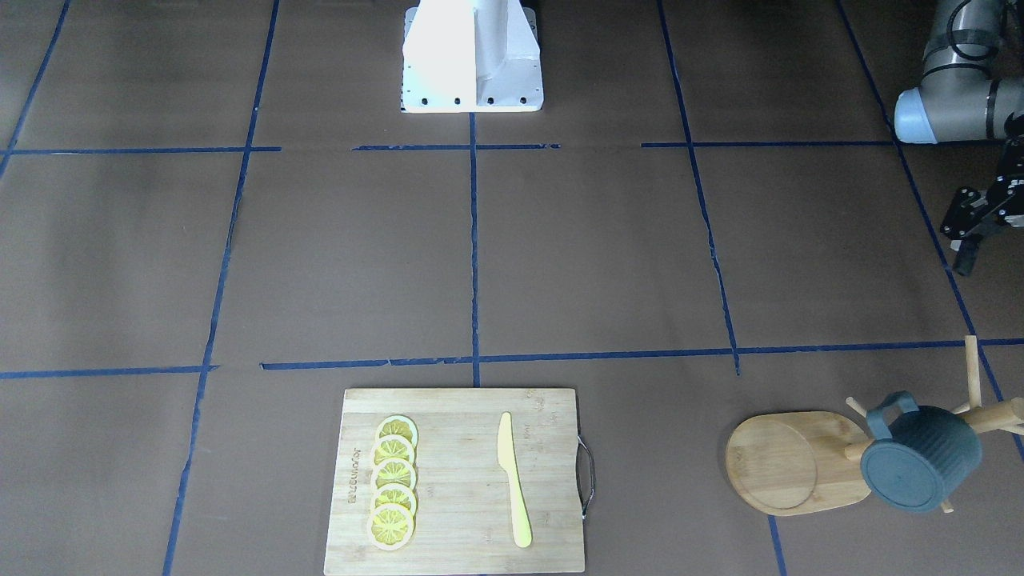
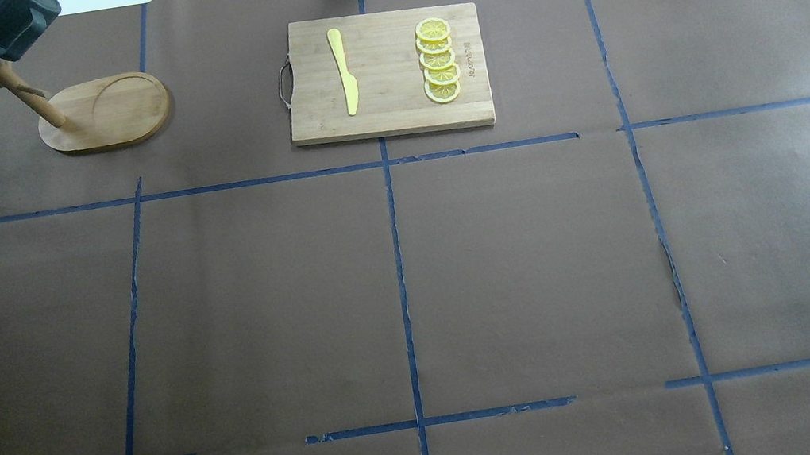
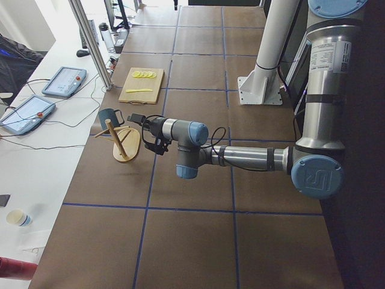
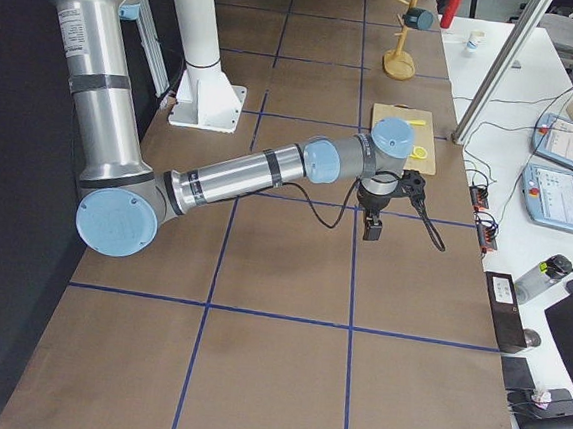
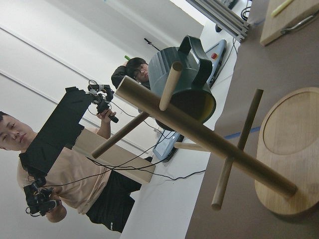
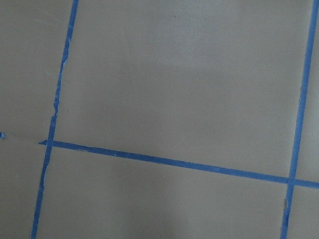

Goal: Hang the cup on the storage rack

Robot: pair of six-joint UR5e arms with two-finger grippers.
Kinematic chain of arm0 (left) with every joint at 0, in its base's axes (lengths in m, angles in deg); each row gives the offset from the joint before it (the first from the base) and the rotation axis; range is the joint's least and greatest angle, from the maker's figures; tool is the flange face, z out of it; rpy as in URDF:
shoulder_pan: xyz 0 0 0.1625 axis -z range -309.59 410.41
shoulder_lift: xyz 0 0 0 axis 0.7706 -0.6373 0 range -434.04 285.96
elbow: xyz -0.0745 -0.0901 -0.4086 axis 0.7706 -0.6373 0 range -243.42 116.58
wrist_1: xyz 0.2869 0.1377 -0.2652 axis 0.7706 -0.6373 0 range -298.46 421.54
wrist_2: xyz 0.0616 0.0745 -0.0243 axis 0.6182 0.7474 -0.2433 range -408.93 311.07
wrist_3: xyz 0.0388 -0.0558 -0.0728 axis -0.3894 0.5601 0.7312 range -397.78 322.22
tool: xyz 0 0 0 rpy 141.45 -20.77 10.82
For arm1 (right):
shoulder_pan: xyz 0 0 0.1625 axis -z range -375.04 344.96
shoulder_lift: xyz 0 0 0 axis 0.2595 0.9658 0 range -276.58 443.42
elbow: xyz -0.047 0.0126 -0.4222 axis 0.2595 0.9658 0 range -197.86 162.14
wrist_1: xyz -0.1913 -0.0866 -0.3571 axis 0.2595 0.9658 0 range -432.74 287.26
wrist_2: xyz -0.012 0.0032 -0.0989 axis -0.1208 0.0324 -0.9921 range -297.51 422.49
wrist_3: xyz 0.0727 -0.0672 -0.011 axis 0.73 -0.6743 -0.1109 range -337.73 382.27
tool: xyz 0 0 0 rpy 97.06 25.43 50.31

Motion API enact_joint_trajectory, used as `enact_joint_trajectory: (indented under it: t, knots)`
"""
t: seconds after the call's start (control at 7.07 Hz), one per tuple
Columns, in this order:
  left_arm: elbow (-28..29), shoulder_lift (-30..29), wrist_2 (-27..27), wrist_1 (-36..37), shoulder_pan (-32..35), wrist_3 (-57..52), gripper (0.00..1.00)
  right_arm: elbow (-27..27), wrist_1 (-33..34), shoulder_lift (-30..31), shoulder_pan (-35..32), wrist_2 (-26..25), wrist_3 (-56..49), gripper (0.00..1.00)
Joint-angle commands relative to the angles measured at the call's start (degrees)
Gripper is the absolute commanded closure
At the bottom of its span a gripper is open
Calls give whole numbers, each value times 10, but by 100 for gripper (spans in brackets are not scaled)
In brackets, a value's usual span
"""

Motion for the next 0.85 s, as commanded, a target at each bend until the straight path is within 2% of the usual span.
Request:
enact_joint_trajectory:
  t: [0.0,0.14,0.28,0.71]
  knots:
    - [-32,40,-77,106,46,-235,0,1,0,0,0,0,0,0]
    - [-72,73,-84,178,47,-374,0,2,0,0,0,0,0,0]
    - [-104,91,-84,237,47,-469,0,2,0,1,0,0,1,0]
    - [-136,132,-97,327,49,-729,0,3,0,1,0,0,0,0]
